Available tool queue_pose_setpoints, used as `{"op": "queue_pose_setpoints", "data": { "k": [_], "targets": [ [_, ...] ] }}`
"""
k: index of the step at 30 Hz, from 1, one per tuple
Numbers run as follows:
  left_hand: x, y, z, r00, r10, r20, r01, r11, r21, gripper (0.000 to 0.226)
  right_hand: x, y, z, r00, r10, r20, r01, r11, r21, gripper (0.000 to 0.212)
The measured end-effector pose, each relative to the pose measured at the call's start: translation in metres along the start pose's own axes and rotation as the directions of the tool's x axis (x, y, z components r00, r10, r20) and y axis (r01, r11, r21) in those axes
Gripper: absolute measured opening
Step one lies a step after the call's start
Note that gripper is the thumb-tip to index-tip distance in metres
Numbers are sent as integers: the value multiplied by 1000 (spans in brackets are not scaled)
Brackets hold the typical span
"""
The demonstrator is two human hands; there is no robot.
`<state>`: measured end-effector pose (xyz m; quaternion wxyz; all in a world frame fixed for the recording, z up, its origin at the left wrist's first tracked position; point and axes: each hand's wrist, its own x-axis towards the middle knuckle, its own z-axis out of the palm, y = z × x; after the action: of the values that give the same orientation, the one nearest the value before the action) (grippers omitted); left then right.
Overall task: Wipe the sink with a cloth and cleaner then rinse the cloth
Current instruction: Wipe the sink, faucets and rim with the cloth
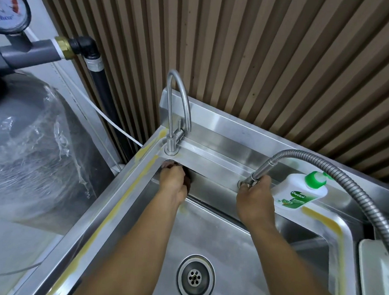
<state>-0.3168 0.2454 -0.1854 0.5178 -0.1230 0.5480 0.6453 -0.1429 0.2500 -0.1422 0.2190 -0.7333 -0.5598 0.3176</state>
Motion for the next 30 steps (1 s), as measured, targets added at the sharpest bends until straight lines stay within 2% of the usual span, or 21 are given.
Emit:
{"op": "queue_pose_setpoints", "data": {
  "k": [3,9,12,14,17,20,22,25,30],
  "targets": [
    [0,12,6,998,9,55,-1,988,-153,42,2,1,0,1000,5,-6,-5,1000,-8,18],
    [15,0,-10,992,-108,-66,98,986,-137,42,3,2,0,1000,-2,-5,2,1000,-8,16],
    [18,4,-12,990,-137,-46,126,975,-184,45,2,1,1,1000,4,-7,-4,1000,-5,17],
    [13,11,-6,996,-85,26,89,970,-226,48,2,1,2,1000,9,-6,-9,1000,-3,17],
    [-2,7,2,997,16,79,-4,988,-154,44,3,2,2,1000,16,-6,-16,1000,-4,16],
    [-4,-18,12,998,63,13,-62,995,-80,46,2,1,1,1000,15,-4,-15,1000,2,16],
    [0,-37,17,999,29,-18,-31,996,-84,45,0,0,0,1000,5,0,-5,1000,8,16],
    [4,-55,15,994,-95,-46,95,995,4,35,0,0,0,1000,-1,-2,1,1000,9,16],
    [-21,-50,29,981,-195,0,195,978,72,30,-2,-4,-2,1000,20,-9,-20,1000,1,15]
  ]
}}
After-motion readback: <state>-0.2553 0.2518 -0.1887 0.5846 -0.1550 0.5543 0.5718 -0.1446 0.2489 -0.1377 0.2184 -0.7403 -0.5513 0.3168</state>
